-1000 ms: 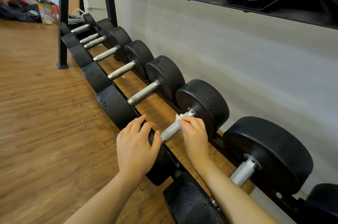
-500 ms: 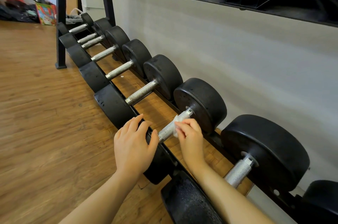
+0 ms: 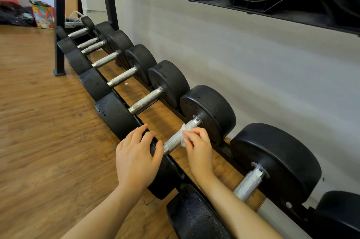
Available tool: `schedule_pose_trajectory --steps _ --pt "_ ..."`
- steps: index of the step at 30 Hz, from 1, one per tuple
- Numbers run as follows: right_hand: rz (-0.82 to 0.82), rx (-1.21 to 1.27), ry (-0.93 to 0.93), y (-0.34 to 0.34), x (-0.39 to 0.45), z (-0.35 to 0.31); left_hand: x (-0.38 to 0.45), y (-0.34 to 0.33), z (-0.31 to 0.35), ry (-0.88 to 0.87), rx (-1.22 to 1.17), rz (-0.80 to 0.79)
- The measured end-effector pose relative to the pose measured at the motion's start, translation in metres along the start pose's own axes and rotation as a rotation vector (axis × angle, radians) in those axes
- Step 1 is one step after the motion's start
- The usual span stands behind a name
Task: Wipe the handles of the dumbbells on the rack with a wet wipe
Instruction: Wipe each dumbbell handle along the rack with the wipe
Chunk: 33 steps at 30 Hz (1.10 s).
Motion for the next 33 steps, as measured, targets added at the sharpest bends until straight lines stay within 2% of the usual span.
schedule_pose_trajectory --steps 3,7,14,19,23,27,30,33 --pt "0.046 -0.024 0.008 0.003 0.002 -0.001 0.000 0.001 0.000 0.001 0.004 0.003" --pt "0.046 -0.232 0.181 -0.002 -0.004 -0.010 0.000 0.000 0.000 0.005 0.000 -0.003" --pt "-0.017 -0.258 0.183 0.000 0.009 -0.014 0.000 -0.001 -0.001 0.007 -0.005 0.010" --pt "-0.164 -0.257 0.239 -0.007 0.010 -0.018 -0.001 -0.001 -0.001 0.007 -0.002 0.021" --pt "-0.153 -0.256 0.243 -0.006 0.017 -0.016 -0.001 -0.003 -0.003 0.015 0.000 0.012" --pt "-0.289 -0.279 0.349 -0.018 0.001 -0.020 -0.001 -0.003 -0.003 0.013 -0.003 0.015" --pt "-0.254 -0.377 0.471 -0.014 0.006 -0.021 -0.001 -0.003 -0.003 0.013 0.003 0.023" --pt "-0.199 -0.391 0.470 -0.009 0.015 -0.020 -0.002 -0.004 -0.002 0.017 0.011 0.024"
Point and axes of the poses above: each hand's wrist, its own x-axis towards the middle knuckle, its own y-axis out of the back of the hand, z = x × y, the point moved 6 cm from there along x, towards the middle knuckle, and after that the axes turned 14 degrees about -y, right-handed, at the moved point
